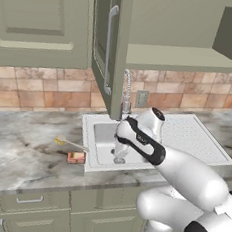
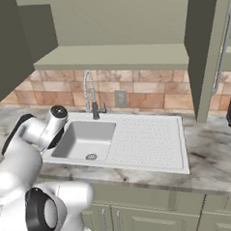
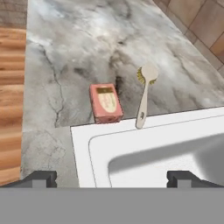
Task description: Locate and retrieve the dish brush and bar soap from the cabinet. Place them next to the sink.
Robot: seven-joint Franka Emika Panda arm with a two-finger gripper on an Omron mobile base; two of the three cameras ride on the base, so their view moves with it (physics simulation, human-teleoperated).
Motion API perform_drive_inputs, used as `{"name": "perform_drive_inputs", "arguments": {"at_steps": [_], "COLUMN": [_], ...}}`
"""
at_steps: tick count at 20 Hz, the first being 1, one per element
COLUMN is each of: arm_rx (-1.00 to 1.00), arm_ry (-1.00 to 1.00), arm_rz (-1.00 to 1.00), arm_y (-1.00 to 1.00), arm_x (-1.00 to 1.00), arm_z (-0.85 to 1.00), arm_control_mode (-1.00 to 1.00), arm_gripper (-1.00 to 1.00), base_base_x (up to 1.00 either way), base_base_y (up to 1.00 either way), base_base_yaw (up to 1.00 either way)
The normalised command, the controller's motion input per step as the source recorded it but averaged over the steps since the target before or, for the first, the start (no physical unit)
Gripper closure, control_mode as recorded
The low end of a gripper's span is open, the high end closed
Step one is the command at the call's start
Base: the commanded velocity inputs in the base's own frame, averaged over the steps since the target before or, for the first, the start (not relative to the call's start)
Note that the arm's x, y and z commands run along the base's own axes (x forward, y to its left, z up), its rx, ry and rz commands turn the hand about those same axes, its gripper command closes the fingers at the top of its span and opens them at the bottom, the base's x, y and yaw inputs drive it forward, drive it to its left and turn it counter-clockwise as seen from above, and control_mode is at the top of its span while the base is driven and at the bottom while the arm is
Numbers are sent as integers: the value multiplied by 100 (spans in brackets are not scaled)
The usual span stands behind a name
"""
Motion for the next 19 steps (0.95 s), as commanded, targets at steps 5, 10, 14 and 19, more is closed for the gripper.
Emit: {"name": "perform_drive_inputs", "arguments": {"at_steps": [5,10,14,19], "arm_rx": [-3,-4,-2,0], "arm_ry": [0,0,0,-2], "arm_rz": [-9,-14,-17,-12], "arm_y": [-15,-19,-46,-47], "arm_x": [-15,-9,-4,-19], "arm_z": [27,25,5,14], "arm_control_mode": [-100,-100,-100,-100], "arm_gripper": [-100,-100,-100,-100], "base_base_x": [0,0,0,0], "base_base_y": [0,0,0,0], "base_base_yaw": [0,0,0,0]}}
